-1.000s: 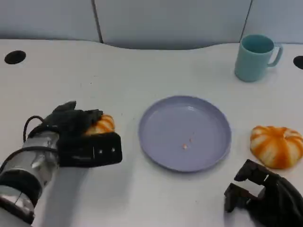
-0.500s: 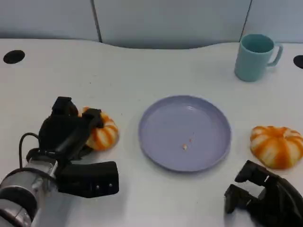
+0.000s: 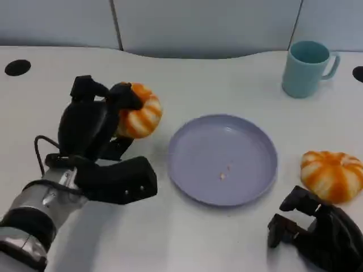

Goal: Grasp the bread from the table and place it into the plate.

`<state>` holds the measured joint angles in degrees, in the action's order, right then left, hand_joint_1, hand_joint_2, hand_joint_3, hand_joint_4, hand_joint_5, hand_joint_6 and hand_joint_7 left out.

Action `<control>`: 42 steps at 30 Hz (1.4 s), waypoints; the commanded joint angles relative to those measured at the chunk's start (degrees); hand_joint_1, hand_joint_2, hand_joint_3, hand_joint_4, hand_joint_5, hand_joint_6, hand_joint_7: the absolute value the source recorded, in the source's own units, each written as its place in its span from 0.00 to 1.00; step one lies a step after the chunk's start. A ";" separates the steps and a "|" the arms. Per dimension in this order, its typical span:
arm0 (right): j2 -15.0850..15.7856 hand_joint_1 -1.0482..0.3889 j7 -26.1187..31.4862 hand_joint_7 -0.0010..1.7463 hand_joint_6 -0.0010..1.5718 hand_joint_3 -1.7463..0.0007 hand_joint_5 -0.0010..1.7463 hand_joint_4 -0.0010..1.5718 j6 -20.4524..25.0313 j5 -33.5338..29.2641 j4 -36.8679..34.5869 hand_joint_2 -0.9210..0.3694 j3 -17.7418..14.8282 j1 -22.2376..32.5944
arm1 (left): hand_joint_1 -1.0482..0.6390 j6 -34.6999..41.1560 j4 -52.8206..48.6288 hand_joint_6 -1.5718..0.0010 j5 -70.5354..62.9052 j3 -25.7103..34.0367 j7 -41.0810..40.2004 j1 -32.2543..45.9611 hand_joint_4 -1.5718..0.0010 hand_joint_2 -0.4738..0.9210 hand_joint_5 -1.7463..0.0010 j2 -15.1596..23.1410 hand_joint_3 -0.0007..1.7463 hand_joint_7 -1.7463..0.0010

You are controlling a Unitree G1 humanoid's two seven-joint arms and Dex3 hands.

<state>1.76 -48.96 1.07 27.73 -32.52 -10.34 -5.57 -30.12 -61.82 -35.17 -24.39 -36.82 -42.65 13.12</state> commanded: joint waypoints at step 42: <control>-0.03 0.52 1.22 0.66 0.44 0.27 0.89 0.43 1.42 -0.91 -1.17 0.46 0.72 1.27 | 0.02 5.56 7.02 1.00 -1.02 -7.07 50.97 -9.13 1.00 1.00 0.98 -6.32 0.23 1.00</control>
<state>1.48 -48.32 1.60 27.67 -32.56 -9.85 -6.05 -25.41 -56.28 -36.45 -31.20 11.57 -51.08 5.63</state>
